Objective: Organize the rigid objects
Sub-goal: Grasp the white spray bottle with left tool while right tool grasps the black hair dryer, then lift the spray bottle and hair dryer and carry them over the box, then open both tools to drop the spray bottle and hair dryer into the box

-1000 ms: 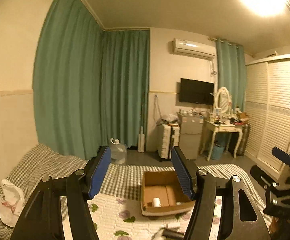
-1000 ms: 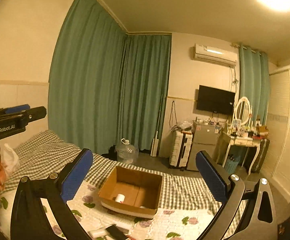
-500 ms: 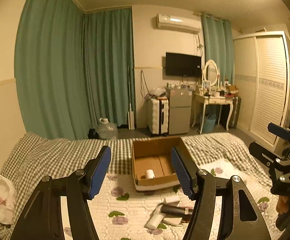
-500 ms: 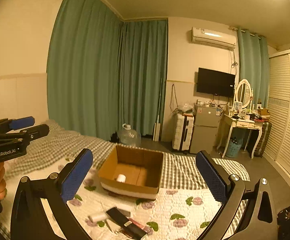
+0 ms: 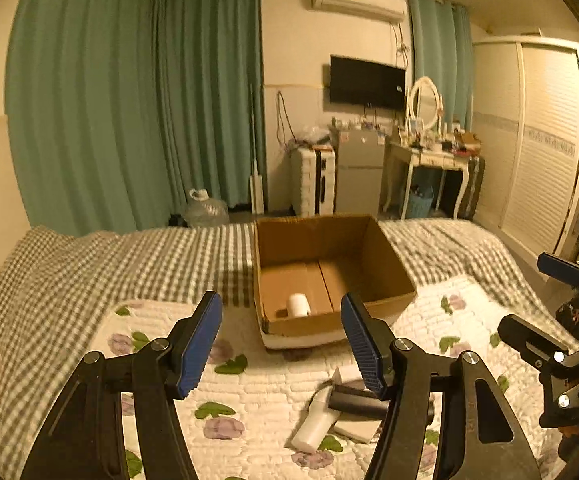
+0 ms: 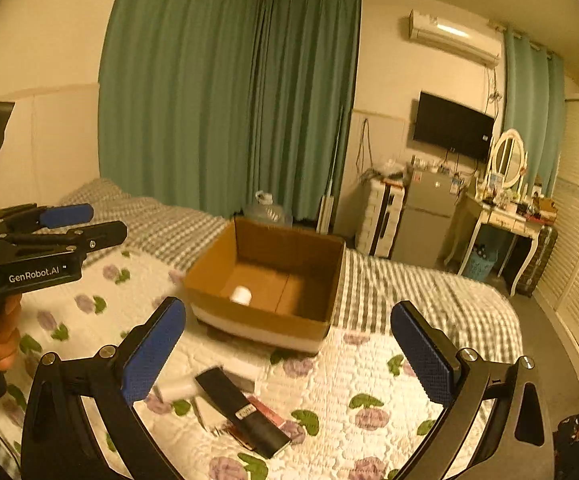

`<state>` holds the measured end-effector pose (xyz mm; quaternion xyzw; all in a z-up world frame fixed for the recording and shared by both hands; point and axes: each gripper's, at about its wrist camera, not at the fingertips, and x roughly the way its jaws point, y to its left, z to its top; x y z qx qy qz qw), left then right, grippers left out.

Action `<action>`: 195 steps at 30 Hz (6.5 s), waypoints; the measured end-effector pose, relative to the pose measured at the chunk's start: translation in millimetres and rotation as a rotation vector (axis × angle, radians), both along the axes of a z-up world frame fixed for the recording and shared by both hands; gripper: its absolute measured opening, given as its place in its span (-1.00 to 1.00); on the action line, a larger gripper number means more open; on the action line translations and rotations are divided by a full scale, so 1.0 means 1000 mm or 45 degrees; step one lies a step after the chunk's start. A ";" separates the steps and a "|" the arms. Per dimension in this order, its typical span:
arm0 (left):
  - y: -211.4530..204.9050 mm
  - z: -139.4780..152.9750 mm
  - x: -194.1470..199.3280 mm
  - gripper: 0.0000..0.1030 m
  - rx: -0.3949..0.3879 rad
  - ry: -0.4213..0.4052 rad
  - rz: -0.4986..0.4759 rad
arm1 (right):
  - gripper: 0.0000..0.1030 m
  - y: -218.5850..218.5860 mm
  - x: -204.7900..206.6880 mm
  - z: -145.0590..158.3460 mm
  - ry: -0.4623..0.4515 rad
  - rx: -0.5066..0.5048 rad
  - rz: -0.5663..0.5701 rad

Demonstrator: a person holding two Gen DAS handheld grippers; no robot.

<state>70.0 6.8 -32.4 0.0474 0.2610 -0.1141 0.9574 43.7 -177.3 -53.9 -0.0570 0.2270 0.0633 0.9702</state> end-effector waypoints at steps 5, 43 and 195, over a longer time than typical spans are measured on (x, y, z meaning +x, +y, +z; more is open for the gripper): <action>-0.001 -0.025 0.016 0.22 -0.010 0.077 -0.016 | 1.00 -0.002 0.021 -0.035 0.108 -0.018 0.009; -0.016 -0.173 0.057 0.22 0.039 0.551 -0.149 | 0.08 0.031 0.083 -0.215 0.604 -0.280 0.264; -0.053 -0.086 0.227 0.05 -0.110 0.307 -0.037 | -0.21 -0.029 0.231 -0.111 0.245 0.029 0.050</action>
